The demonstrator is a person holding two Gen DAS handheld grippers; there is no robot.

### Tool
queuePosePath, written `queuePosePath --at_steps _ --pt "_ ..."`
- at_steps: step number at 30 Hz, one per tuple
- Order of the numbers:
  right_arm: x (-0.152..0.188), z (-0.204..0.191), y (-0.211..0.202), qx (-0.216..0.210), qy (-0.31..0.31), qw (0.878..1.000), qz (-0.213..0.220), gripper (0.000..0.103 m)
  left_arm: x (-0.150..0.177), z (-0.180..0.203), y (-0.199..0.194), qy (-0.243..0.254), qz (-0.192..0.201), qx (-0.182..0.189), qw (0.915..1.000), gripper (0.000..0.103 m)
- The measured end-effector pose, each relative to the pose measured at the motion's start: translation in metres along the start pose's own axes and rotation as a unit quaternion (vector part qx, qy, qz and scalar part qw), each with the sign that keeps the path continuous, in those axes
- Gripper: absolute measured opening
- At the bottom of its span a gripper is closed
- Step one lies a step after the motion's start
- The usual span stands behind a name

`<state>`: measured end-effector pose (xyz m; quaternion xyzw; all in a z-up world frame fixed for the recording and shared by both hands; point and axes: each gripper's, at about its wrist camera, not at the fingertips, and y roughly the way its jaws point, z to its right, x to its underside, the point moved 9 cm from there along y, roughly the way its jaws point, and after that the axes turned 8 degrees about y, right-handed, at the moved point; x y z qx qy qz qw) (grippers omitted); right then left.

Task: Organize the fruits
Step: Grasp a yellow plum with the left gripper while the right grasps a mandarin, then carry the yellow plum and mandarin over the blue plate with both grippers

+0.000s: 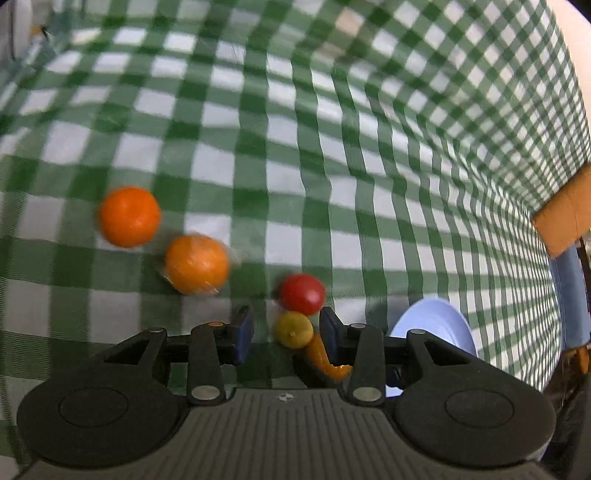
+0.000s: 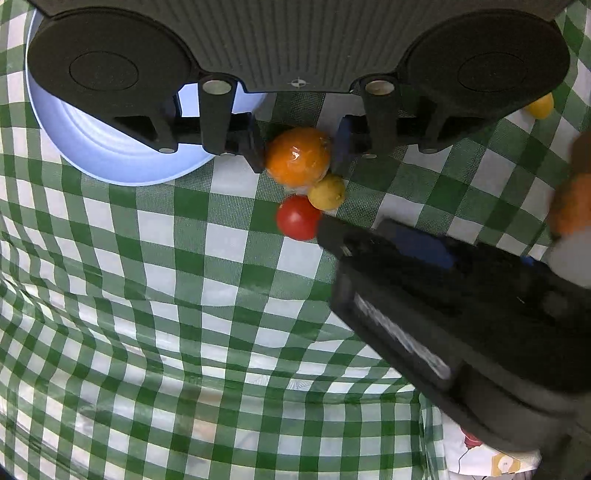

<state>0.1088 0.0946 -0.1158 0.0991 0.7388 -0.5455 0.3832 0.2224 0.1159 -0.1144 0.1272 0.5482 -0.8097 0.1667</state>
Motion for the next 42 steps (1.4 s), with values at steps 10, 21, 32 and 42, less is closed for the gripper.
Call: queuePosePath --at_steps 10,21,32,42 --pt "-0.003 0.01 -0.01 -0.024 0.021 0.999 -0.003 0.039 0.002 0.005 0.007 0.03 -0.008 -0.024 0.9992 0.027" --pt "0.002 0.0 -0.01 -0.037 0.022 0.999 -0.014 0.039 0.004 -0.007 0.003 0.095 -0.019 -0.111 0.9891 0.028" --pt "-0.009 0.012 -0.027 0.027 0.063 0.997 0.022 0.039 -0.005 0.01 -0.011 0.103 0.002 -0.107 0.989 0.028" --pt "-0.019 0.026 -0.068 0.039 0.058 0.996 0.059 0.039 -0.005 0.029 -0.039 0.129 0.028 -0.128 0.983 0.028"
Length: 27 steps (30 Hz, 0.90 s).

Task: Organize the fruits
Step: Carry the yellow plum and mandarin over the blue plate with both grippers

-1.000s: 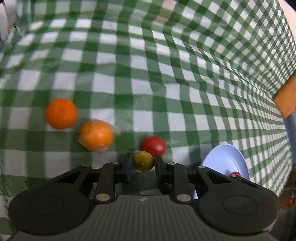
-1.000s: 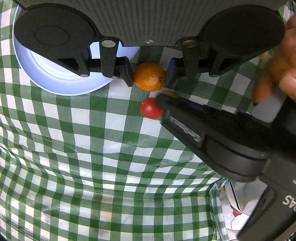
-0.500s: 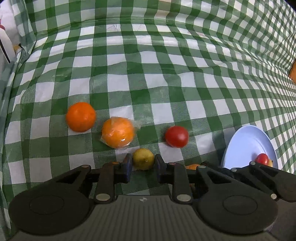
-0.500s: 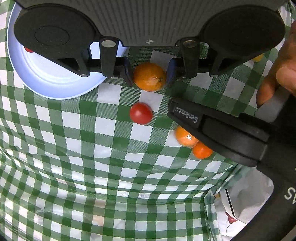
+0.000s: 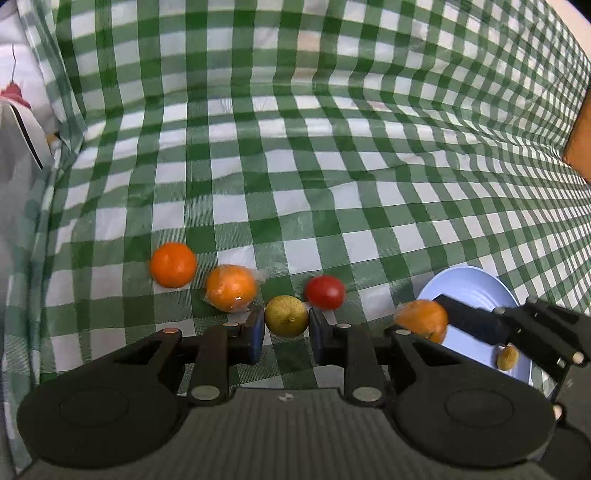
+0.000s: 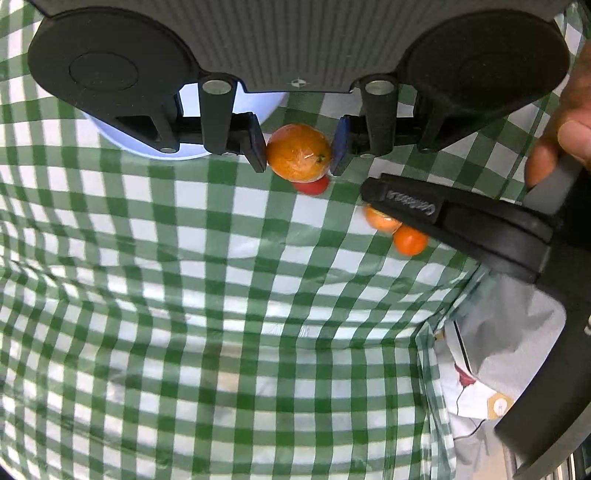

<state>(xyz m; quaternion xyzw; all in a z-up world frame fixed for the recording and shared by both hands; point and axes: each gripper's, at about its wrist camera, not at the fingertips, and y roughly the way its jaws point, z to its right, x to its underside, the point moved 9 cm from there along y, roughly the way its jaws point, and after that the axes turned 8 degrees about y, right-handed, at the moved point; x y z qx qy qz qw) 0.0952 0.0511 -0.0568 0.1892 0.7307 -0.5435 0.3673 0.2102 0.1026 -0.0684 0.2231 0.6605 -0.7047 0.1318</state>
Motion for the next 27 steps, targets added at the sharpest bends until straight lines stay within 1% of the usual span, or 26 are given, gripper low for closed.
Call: queuePosePath --at_steps 5,8,12,18,27 --pt "-0.003 0.014 -0.013 0.01 0.0 1.0 0.01 0.039 0.001 0.017 -0.01 0.025 0.01 -0.013 0.9996 0.028" --pt "-0.006 0.022 -0.017 0.015 0.002 1.0 0.015 0.039 -0.003 0.027 -0.014 0.035 0.021 -0.013 0.9991 0.028" --pt "-0.006 0.039 -0.025 0.025 0.007 0.999 0.019 0.039 -0.002 0.034 -0.015 0.041 0.02 -0.02 0.9988 0.028" --pt "-0.005 0.067 -0.032 0.038 0.019 0.999 0.022 0.039 -0.004 0.042 -0.013 0.047 0.024 -0.02 0.9984 0.028" --pt "-0.005 0.091 -0.04 0.045 0.027 0.998 0.026 0.039 -0.009 0.053 -0.007 0.067 0.023 -0.017 0.9974 0.028"
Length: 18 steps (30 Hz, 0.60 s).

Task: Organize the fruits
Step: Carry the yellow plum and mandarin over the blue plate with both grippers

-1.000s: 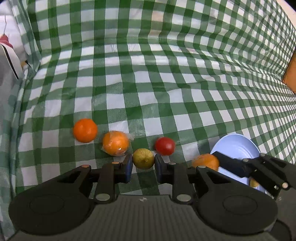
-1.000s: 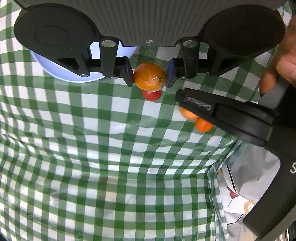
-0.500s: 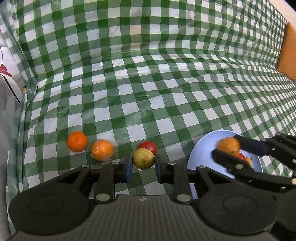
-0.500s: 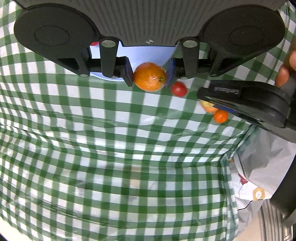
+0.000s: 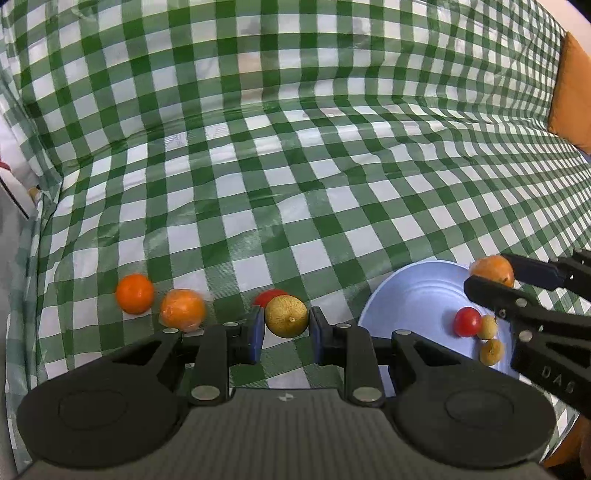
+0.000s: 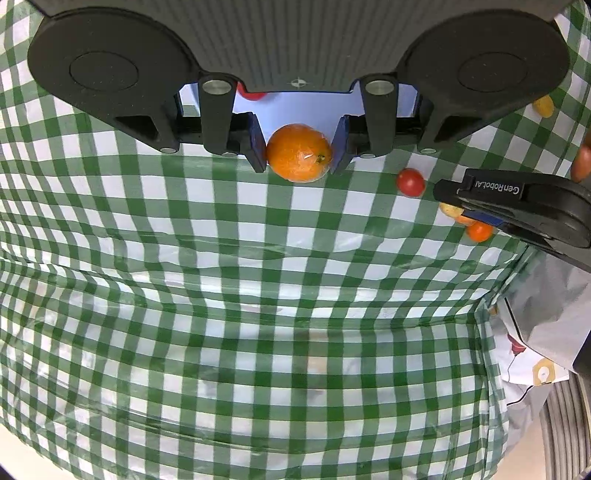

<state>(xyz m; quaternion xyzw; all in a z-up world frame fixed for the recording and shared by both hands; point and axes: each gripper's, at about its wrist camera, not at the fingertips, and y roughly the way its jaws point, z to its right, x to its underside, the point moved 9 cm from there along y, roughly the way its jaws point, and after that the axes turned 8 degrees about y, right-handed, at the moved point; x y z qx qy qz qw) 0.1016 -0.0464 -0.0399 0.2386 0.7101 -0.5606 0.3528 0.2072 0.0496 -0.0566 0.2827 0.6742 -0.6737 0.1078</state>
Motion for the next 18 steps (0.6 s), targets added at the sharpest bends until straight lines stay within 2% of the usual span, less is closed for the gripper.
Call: queuePosePath --at_steps 18 --pt "0.005 0.044 -0.005 0.026 0.016 1.0 0.0 0.039 -0.001 0.017 0.007 0.029 -0.004 0.005 0.9996 0.028"
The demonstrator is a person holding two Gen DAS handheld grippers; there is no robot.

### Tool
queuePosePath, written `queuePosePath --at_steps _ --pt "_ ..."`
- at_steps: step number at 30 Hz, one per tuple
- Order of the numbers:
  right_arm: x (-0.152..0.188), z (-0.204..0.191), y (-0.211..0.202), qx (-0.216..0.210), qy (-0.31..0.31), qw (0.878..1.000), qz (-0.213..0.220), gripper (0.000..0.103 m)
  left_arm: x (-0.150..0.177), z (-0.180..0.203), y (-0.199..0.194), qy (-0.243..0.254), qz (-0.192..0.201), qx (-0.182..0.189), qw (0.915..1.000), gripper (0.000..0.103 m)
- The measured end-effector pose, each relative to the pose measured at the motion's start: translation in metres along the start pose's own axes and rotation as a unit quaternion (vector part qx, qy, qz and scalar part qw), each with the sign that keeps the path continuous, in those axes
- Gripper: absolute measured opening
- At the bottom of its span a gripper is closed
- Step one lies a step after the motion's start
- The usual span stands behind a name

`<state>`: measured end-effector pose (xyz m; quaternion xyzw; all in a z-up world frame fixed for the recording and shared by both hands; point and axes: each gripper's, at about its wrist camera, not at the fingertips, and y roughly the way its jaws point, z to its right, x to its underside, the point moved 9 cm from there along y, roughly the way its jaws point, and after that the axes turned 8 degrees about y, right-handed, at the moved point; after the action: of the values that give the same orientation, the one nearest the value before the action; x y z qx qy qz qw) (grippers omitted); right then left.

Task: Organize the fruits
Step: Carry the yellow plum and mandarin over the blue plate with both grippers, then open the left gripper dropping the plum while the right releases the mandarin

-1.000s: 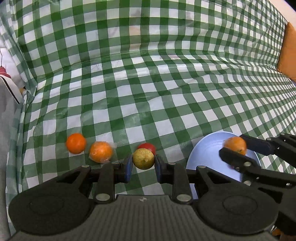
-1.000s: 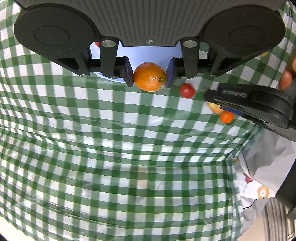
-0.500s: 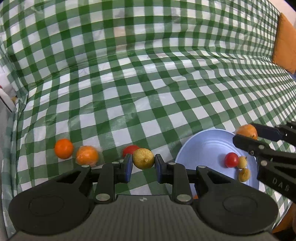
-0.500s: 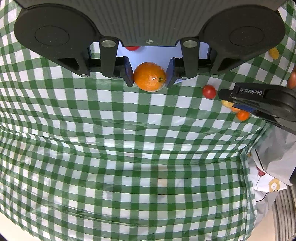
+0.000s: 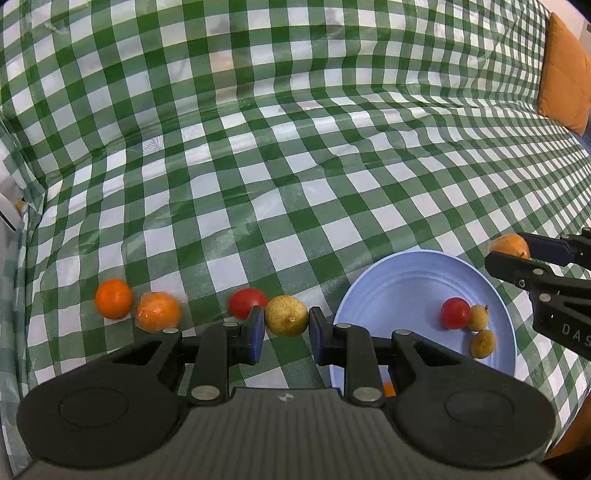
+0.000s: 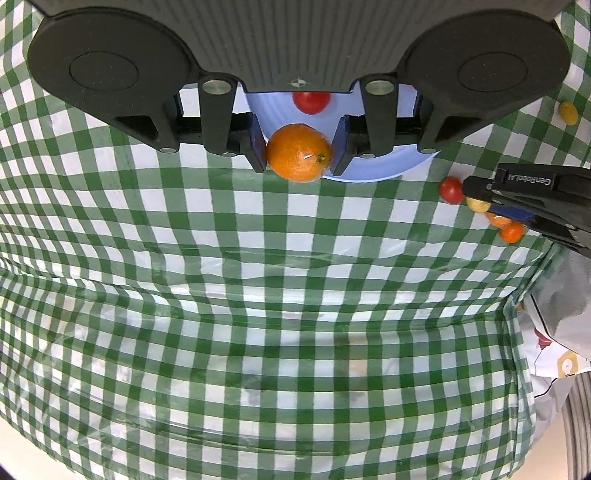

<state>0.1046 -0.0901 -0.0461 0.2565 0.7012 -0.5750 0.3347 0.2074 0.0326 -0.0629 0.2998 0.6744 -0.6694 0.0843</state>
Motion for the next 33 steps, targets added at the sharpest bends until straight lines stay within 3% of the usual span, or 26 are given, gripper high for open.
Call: queuePosePath --at_steps 8,14,33 --pt "-0.001 0.006 0.0 0.007 0.004 1.0 0.002 0.039 -0.001 0.006 0.001 0.008 -0.001 0.007 0.9999 0.028" --pt "0.002 0.005 0.002 0.009 0.005 1.0 -0.003 0.039 0.001 0.031 0.004 0.025 -0.004 0.042 0.9988 0.028" --pt "0.006 -0.001 0.006 0.003 0.0 1.0 -0.012 0.04 0.011 0.072 0.01 0.078 -0.014 0.065 0.9947 0.028"
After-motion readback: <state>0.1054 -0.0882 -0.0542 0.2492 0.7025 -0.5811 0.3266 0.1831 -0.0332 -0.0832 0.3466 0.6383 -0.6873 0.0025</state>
